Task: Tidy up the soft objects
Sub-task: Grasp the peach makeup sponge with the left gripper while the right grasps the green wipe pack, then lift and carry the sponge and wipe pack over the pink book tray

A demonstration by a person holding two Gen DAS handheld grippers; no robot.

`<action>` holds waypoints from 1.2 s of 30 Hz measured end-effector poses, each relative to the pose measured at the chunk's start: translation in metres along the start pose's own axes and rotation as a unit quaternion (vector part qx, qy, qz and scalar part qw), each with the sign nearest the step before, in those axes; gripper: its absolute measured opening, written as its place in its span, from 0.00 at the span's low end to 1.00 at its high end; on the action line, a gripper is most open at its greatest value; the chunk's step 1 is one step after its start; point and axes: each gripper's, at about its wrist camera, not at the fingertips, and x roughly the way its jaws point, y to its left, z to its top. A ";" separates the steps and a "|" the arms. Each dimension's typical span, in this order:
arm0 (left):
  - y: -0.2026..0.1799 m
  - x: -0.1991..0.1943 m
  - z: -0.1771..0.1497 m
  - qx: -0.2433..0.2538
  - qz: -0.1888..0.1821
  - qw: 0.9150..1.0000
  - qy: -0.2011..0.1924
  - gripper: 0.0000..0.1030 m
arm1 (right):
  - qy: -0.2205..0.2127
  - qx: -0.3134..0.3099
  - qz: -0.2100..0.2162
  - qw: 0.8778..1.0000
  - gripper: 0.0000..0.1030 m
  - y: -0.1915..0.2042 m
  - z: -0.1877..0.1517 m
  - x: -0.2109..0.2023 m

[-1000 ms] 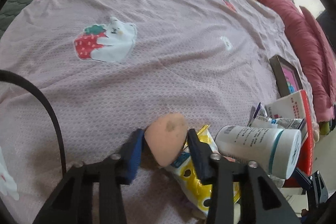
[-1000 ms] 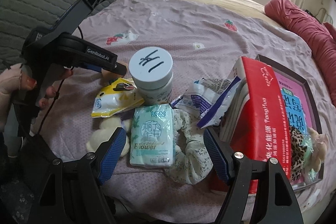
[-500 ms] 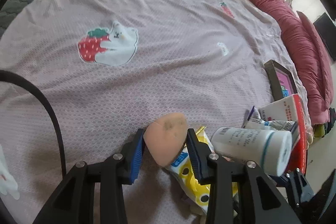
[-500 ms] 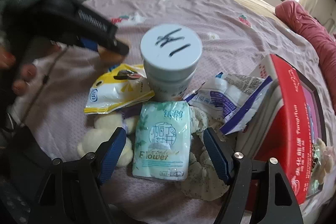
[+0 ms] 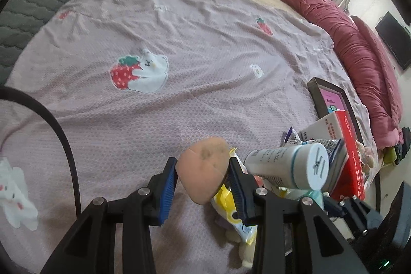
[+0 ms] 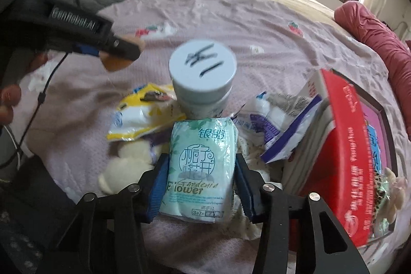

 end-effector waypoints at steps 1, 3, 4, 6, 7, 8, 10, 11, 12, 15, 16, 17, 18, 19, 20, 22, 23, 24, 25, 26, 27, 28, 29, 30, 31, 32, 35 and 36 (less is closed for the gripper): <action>-0.001 -0.006 -0.002 0.003 0.001 1.000 -0.004 0.39 | -0.003 0.003 0.001 1.000 0.49 -0.001 0.001 -0.004; -0.003 -0.015 -0.005 0.005 0.002 1.000 -0.011 0.39 | -0.015 0.013 0.003 1.000 0.49 -0.007 0.003 -0.017; -0.005 -0.020 -0.007 0.005 0.002 1.000 -0.014 0.39 | -0.019 0.016 0.003 1.000 0.49 -0.007 0.003 -0.023; -0.010 -0.028 -0.010 0.007 0.003 1.000 -0.019 0.39 | -0.031 0.023 0.001 0.999 0.49 -0.011 0.004 -0.034; -0.012 -0.032 -0.011 0.009 0.004 1.000 -0.022 0.39 | -0.037 0.029 0.001 0.999 0.49 -0.013 0.005 -0.040; -0.015 -0.035 -0.012 0.012 0.003 1.000 -0.024 0.39 | -0.041 0.033 0.000 0.999 0.49 -0.015 0.005 -0.045; -0.022 -0.041 -0.015 0.019 0.005 0.999 -0.029 0.39 | -0.052 0.039 -0.002 0.998 0.49 -0.018 0.007 -0.055; -0.026 -0.044 -0.017 0.022 0.005 0.999 -0.031 0.39 | -0.059 0.042 -0.004 0.997 0.49 -0.019 0.007 -0.061; -0.030 -0.048 -0.019 0.027 0.006 0.999 -0.033 0.39 | -0.062 0.043 -0.003 0.997 0.49 -0.020 0.007 -0.065; -0.040 -0.056 -0.024 0.037 0.007 0.999 -0.038 0.39 | -0.076 0.049 -0.003 0.996 0.49 -0.022 0.007 -0.077; -0.043 -0.059 -0.026 0.039 0.008 0.998 -0.039 0.39 | -0.079 0.051 -0.003 0.996 0.49 -0.022 0.007 -0.081; -0.046 -0.061 -0.028 0.042 0.008 0.998 -0.040 0.39 | -0.082 0.051 -0.004 0.995 0.49 -0.022 0.007 -0.084; -0.050 -0.064 -0.029 0.045 0.008 0.998 -0.041 0.39 | -0.085 0.051 -0.005 0.995 0.49 -0.022 0.006 -0.087; -0.054 -0.067 -0.030 0.048 0.007 0.998 -0.043 0.39 | -0.089 0.051 -0.005 0.995 0.49 -0.022 0.005 -0.091; -0.058 -0.069 -0.031 0.053 0.007 0.998 -0.045 0.39 | -0.091 0.052 -0.005 0.994 0.49 -0.023 0.005 -0.093; -0.065 -0.073 -0.033 0.061 0.010 0.997 -0.049 0.39 | -0.097 0.055 -0.006 0.994 0.49 -0.024 0.005 -0.099; -0.068 -0.075 -0.034 0.065 0.010 0.997 -0.050 0.39 | -0.099 0.057 -0.007 0.993 0.49 -0.025 0.005 -0.102; -0.071 -0.077 -0.035 0.068 0.011 0.996 -0.052 0.39 | -0.102 0.059 -0.008 0.993 0.49 -0.025 0.004 -0.105; -0.075 -0.080 -0.037 0.072 0.013 0.996 -0.054 0.39 | -0.104 0.059 -0.009 0.993 0.49 -0.025 0.004 -0.107; -0.077 -0.081 -0.038 0.075 0.013 0.996 -0.055 0.39 | -0.106 0.061 -0.009 0.992 0.49 -0.026 0.005 -0.109; -0.080 -0.083 -0.039 0.079 0.013 0.995 -0.056 0.39 | -0.108 0.062 -0.010 0.992 0.49 -0.027 0.005 -0.110; -0.083 -0.085 -0.040 0.083 0.013 0.995 -0.057 0.39 | -0.110 0.062 -0.011 0.992 0.49 -0.027 0.005 -0.113; -0.085 -0.086 -0.041 0.086 0.014 0.995 -0.057 0.39 | -0.112 0.063 -0.011 0.992 0.49 -0.027 0.004 -0.114; -0.087 -0.087 -0.042 0.089 0.014 0.994 -0.058 0.39 | -0.114 0.064 -0.011 0.991 0.49 -0.027 0.004 -0.116; -0.090 -0.089 -0.043 0.090 0.013 0.994 -0.058 0.39 | -0.116 0.064 -0.013 0.991 0.49 -0.027 0.004 -0.119; -0.091 -0.090 -0.045 0.091 0.012 0.994 -0.059 0.39 | -0.119 0.064 -0.013 0.991 0.49 -0.027 0.004 -0.121; -0.097 -0.097 -0.047 0.097 0.013 0.993 -0.065 0.39 | -0.126 0.065 -0.013 0.990 0.49 -0.026 0.005 -0.127; -0.100 -0.100 -0.048 0.099 0.011 0.993 -0.066 0.39 | -0.129 0.064 -0.013 0.990 0.49 -0.026 0.006 -0.129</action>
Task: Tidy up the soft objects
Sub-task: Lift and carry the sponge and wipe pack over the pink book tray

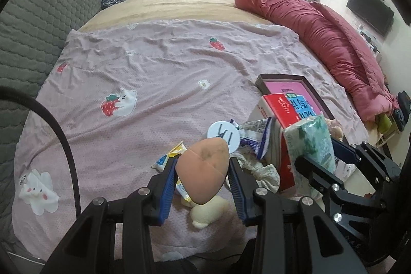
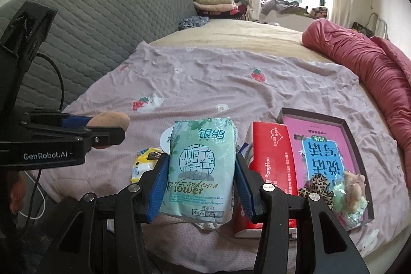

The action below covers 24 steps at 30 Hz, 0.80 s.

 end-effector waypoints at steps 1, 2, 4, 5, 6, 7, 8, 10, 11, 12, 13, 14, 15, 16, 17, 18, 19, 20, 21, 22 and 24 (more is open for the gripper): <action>-0.001 -0.002 0.001 0.002 -0.001 1.000 -0.002 0.39 | -0.002 0.000 -0.001 1.000 0.49 0.000 0.001 -0.001; -0.003 -0.004 0.001 0.005 -0.001 1.000 -0.005 0.39 | -0.005 0.001 0.000 1.000 0.49 0.000 0.001 -0.003; -0.008 -0.010 0.003 0.010 -0.002 1.000 -0.010 0.39 | -0.011 0.004 0.000 1.000 0.49 -0.001 0.002 -0.009; -0.010 -0.012 0.003 0.011 -0.002 1.000 -0.012 0.39 | -0.013 0.006 0.000 1.000 0.49 -0.002 0.002 -0.011; -0.013 -0.015 0.004 0.013 -0.002 1.000 -0.014 0.39 | -0.016 0.008 0.000 1.000 0.49 -0.003 0.003 -0.013; -0.016 -0.016 0.004 0.014 -0.001 1.000 -0.016 0.39 | -0.019 0.010 0.000 1.000 0.49 -0.004 0.003 -0.016; -0.018 -0.018 0.004 0.015 0.000 1.000 -0.017 0.39 | -0.021 0.011 -0.001 1.000 0.49 -0.005 0.003 -0.018; -0.022 -0.022 0.004 0.016 -0.002 1.000 -0.020 0.39 | -0.027 0.015 -0.001 1.000 0.49 -0.008 0.004 -0.023; -0.024 -0.024 0.003 0.018 -0.005 1.000 -0.021 0.39 | -0.030 0.016 -0.004 0.999 0.49 -0.009 0.005 -0.025; -0.028 -0.026 0.003 0.020 -0.007 1.000 -0.023 0.39 | -0.031 0.016 -0.005 0.999 0.49 -0.011 0.006 -0.026; -0.030 -0.027 0.003 0.021 -0.008 0.999 -0.024 0.39 | -0.034 0.019 -0.008 0.999 0.49 -0.013 0.006 -0.029; -0.033 -0.028 0.003 0.023 -0.010 0.999 -0.024 0.39 | -0.036 0.023 -0.009 0.999 0.49 -0.016 0.006 -0.031; -0.036 -0.029 0.004 0.025 -0.013 0.999 -0.024 0.39 | -0.038 0.026 -0.010 0.999 0.49 -0.018 0.007 -0.033; -0.039 -0.029 0.004 0.027 -0.014 0.999 -0.024 0.39 | -0.041 0.029 -0.013 0.999 0.49 -0.020 0.007 -0.035; -0.042 -0.029 0.005 0.031 -0.014 0.999 -0.024 0.39 | -0.044 0.031 -0.015 0.998 0.49 -0.023 0.008 -0.038; -0.045 -0.029 0.006 0.034 -0.014 0.999 -0.024 0.39 | -0.046 0.033 -0.017 0.998 0.49 -0.026 0.008 -0.039; -0.049 -0.030 0.006 0.038 -0.016 0.999 -0.024 0.39 | -0.049 0.037 -0.019 0.998 0.49 -0.029 0.008 -0.042; -0.052 -0.030 0.007 0.041 -0.016 0.999 -0.023 0.39 | -0.052 0.041 -0.020 0.998 0.49 -0.033 0.009 -0.045; -0.055 -0.030 0.008 0.042 -0.016 0.999 -0.023 0.39 | -0.054 0.043 -0.021 0.997 0.49 -0.035 0.010 -0.046; -0.058 -0.030 0.008 0.045 -0.017 0.999 -0.023 0.39 | -0.056 0.048 -0.022 0.997 0.49 -0.039 0.011 -0.048; -0.063 -0.030 0.010 0.050 -0.017 0.998 -0.025 0.39 | -0.061 0.055 -0.024 0.996 0.49 -0.045 0.011 -0.051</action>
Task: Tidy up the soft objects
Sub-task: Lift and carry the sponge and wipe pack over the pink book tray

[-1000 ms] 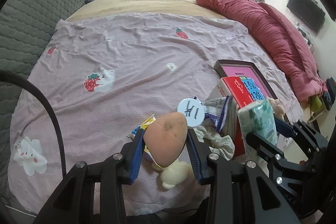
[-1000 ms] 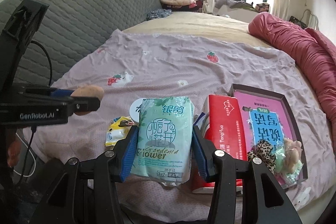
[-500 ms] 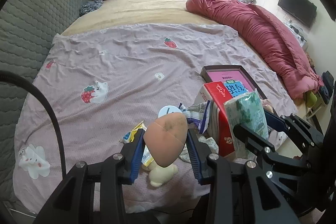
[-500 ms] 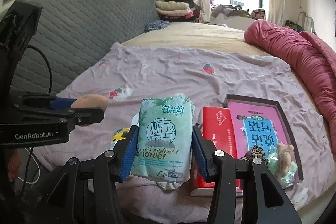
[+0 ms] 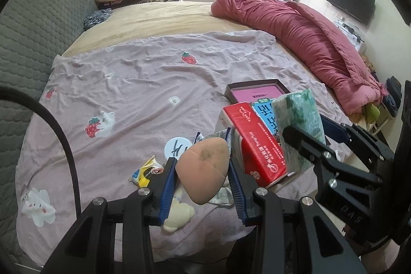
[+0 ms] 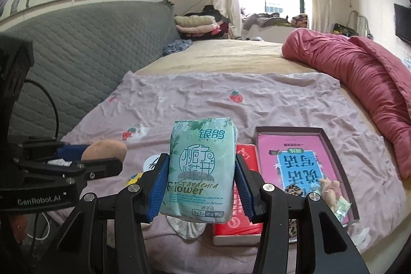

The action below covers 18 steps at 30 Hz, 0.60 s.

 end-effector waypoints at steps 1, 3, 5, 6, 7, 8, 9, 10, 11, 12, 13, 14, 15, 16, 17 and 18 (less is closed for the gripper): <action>-0.003 0.000 0.001 0.003 0.001 1.000 0.000 0.39 | -0.002 0.005 -0.001 1.000 0.49 -0.003 0.001 -0.001; -0.008 0.000 0.003 0.005 -0.003 1.000 0.000 0.39 | -0.003 0.011 -0.004 1.000 0.49 -0.008 0.002 -0.003; -0.012 0.000 0.006 0.008 -0.005 1.000 -0.001 0.39 | -0.005 0.015 -0.007 1.000 0.49 -0.013 0.002 -0.005; -0.014 0.000 0.007 0.010 -0.005 1.000 -0.002 0.39 | -0.006 0.019 -0.006 1.000 0.49 -0.017 0.003 -0.006; -0.017 0.000 0.008 0.014 -0.006 1.000 -0.002 0.39 | -0.007 0.023 -0.008 1.000 0.49 -0.020 0.003 -0.007; -0.020 0.000 0.008 0.016 -0.007 1.000 -0.002 0.39 | -0.009 0.027 -0.009 1.000 0.49 -0.023 0.003 -0.009; -0.022 0.000 0.009 0.018 -0.008 1.000 -0.001 0.39 | -0.011 0.028 -0.011 0.999 0.49 -0.024 0.003 -0.009; -0.024 0.000 0.009 0.020 -0.010 1.000 -0.001 0.39 | -0.012 0.030 -0.013 0.999 0.49 -0.027 0.003 -0.010; -0.026 0.000 0.009 0.021 -0.011 1.000 -0.001 0.39 | -0.014 0.034 -0.014 0.999 0.49 -0.030 0.003 -0.011; -0.029 0.001 0.010 0.023 -0.012 1.000 0.001 0.39 | -0.015 0.036 -0.016 0.999 0.49 -0.032 0.003 -0.012; -0.030 0.001 0.010 0.024 -0.014 1.000 0.001 0.39 | -0.017 0.039 -0.017 0.999 0.49 -0.036 0.004 -0.014; -0.032 0.001 0.011 0.025 -0.014 1.000 0.001 0.39 | -0.019 0.042 -0.019 0.999 0.49 -0.040 0.004 -0.016; -0.035 0.002 0.011 0.026 -0.015 1.000 0.002 0.39 | -0.020 0.043 -0.021 0.999 0.49 -0.043 0.005 -0.017; -0.036 0.002 0.012 0.026 -0.017 1.000 0.002 0.39 | -0.025 0.043 -0.027 0.998 0.49 -0.047 0.005 -0.020; -0.038 0.002 0.013 0.026 -0.018 0.999 0.002 0.39 | -0.029 0.041 -0.032 0.998 0.49 -0.051 0.006 -0.022; -0.039 0.002 0.013 0.026 -0.019 0.999 0.002 0.39 | -0.031 0.041 -0.035 0.998 0.49 -0.054 0.006 -0.024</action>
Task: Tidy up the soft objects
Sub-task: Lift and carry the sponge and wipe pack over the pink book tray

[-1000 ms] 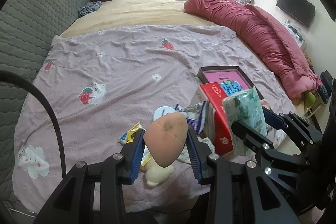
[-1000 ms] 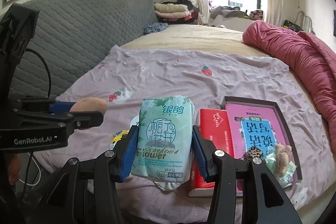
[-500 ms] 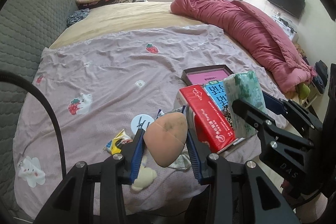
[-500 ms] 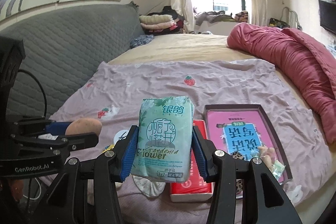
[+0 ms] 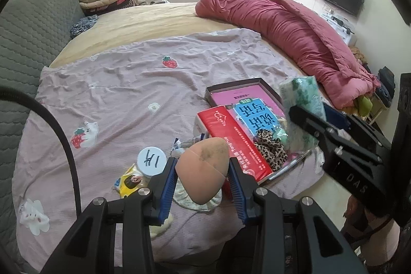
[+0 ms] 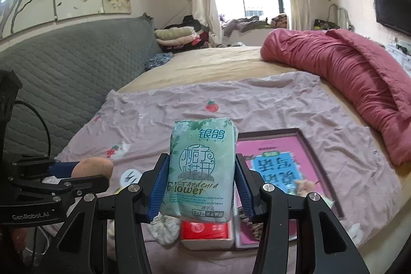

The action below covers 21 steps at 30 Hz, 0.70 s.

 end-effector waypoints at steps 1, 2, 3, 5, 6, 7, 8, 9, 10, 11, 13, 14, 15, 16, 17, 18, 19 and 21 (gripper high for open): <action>-0.002 0.000 0.001 0.001 -0.001 1.000 0.000 0.39 | -0.003 0.001 -0.004 1.000 0.49 -0.005 0.001 -0.002; -0.004 0.000 0.001 0.003 -0.001 1.000 0.000 0.39 | -0.006 0.002 -0.011 1.000 0.49 -0.010 0.002 -0.005; -0.005 0.000 0.002 0.004 -0.001 1.000 -0.001 0.39 | -0.008 0.003 -0.016 1.000 0.49 -0.017 0.002 -0.008; -0.010 0.002 0.004 0.008 -0.002 1.000 0.001 0.39 | -0.013 0.009 -0.025 1.000 0.49 -0.028 0.003 -0.012; -0.012 0.003 0.005 0.009 -0.002 1.000 0.002 0.39 | -0.016 0.011 -0.033 0.999 0.49 -0.037 0.004 -0.015; -0.016 0.004 0.007 0.012 -0.003 1.000 0.003 0.39 | -0.017 0.014 -0.039 0.999 0.49 -0.044 0.004 -0.016; -0.020 0.006 0.008 0.015 -0.003 1.000 0.004 0.39 | -0.019 0.017 -0.047 0.999 0.49 -0.051 0.004 -0.019; -0.024 0.008 0.010 0.018 -0.005 1.000 0.005 0.39 | -0.020 0.025 -0.055 0.998 0.49 -0.063 0.004 -0.021; -0.027 0.010 0.011 0.021 -0.006 1.000 0.007 0.39 | -0.021 0.027 -0.063 0.997 0.49 -0.069 0.004 -0.023; -0.031 0.012 0.013 0.024 -0.008 1.000 0.007 0.39 | -0.021 0.029 -0.072 0.997 0.49 -0.076 0.004 -0.024; -0.040 0.019 0.016 0.029 -0.016 0.999 0.012 0.39 | -0.021 0.041 -0.080 0.996 0.49 -0.092 0.002 -0.028; -0.044 0.022 0.017 0.032 -0.019 0.999 0.014 0.39 | -0.021 0.048 -0.083 0.995 0.49 -0.099 0.001 -0.029; -0.048 0.025 0.018 0.035 -0.022 0.999 0.016 0.39 | -0.019 0.054 -0.088 0.994 0.49 -0.107 -0.001 -0.031; -0.054 0.030 0.020 0.040 -0.025 0.999 0.020 0.39 | -0.018 0.057 -0.091 0.994 0.49 -0.112 -0.003 -0.032; -0.059 0.034 0.022 0.044 -0.027 0.998 0.023 0.39 | -0.017 0.059 -0.094 0.994 0.49 -0.116 -0.005 -0.032; -0.064 0.038 0.023 0.048 -0.031 0.998 0.026 0.39 | -0.016 0.064 -0.098 0.993 0.49 -0.122 -0.007 -0.033; -0.070 0.043 0.025 0.052 -0.036 0.998 0.030 0.39 | -0.015 0.067 -0.099 0.993 0.49 -0.126 -0.008 -0.033; -0.080 0.050 0.028 0.061 -0.042 0.997 0.035 0.39 | -0.013 0.074 -0.106 0.992 0.49 -0.135 -0.011 -0.033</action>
